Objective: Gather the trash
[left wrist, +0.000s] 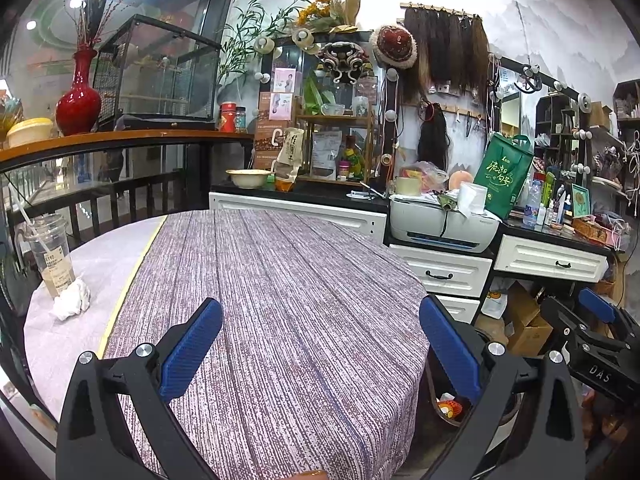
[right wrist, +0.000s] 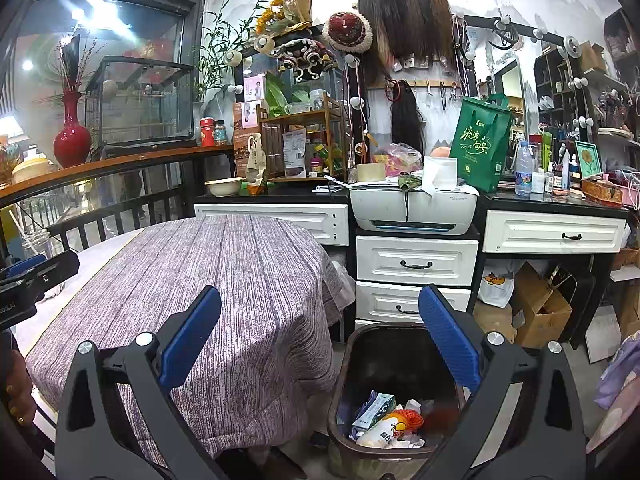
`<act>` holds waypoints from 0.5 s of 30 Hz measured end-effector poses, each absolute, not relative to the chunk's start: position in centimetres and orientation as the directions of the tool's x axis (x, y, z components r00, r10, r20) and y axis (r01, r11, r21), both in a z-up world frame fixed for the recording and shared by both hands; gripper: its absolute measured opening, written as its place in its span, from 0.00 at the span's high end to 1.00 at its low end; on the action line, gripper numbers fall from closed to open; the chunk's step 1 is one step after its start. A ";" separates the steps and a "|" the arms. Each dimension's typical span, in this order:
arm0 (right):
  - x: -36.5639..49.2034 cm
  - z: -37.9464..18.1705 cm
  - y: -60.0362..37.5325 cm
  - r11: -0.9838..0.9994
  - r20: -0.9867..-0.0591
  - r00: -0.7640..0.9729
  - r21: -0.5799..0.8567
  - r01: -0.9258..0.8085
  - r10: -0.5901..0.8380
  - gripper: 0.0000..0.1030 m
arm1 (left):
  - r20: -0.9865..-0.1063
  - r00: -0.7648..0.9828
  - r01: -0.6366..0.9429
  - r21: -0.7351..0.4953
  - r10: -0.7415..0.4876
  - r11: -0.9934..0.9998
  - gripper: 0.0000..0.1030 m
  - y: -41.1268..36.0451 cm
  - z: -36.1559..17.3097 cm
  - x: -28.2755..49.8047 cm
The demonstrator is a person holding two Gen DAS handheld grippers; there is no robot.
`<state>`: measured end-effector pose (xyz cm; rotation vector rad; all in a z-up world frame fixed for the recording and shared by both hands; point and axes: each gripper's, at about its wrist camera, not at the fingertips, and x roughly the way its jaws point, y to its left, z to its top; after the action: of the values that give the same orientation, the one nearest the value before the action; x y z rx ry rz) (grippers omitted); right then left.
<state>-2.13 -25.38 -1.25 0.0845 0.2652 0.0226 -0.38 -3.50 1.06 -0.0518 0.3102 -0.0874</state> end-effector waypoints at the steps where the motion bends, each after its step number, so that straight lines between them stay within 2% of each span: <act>1: -2.1 -1.2 -25.4 0.996 -0.261 0.965 0.086 -0.012 0.034 0.06 | -0.304 0.948 0.077 -0.066 -0.094 0.995 0.05 -3.5 1.1 -0.3; 15: -2.1 -1.3 -25.3 0.996 -0.262 0.965 0.086 -0.011 0.033 0.06 | -0.307 0.947 0.083 -0.061 -0.098 0.995 0.05 -3.7 1.2 -0.2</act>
<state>-2.12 -25.31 -1.31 0.0838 0.2661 0.0227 -0.19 -3.65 1.19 -0.0475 0.3150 -0.0920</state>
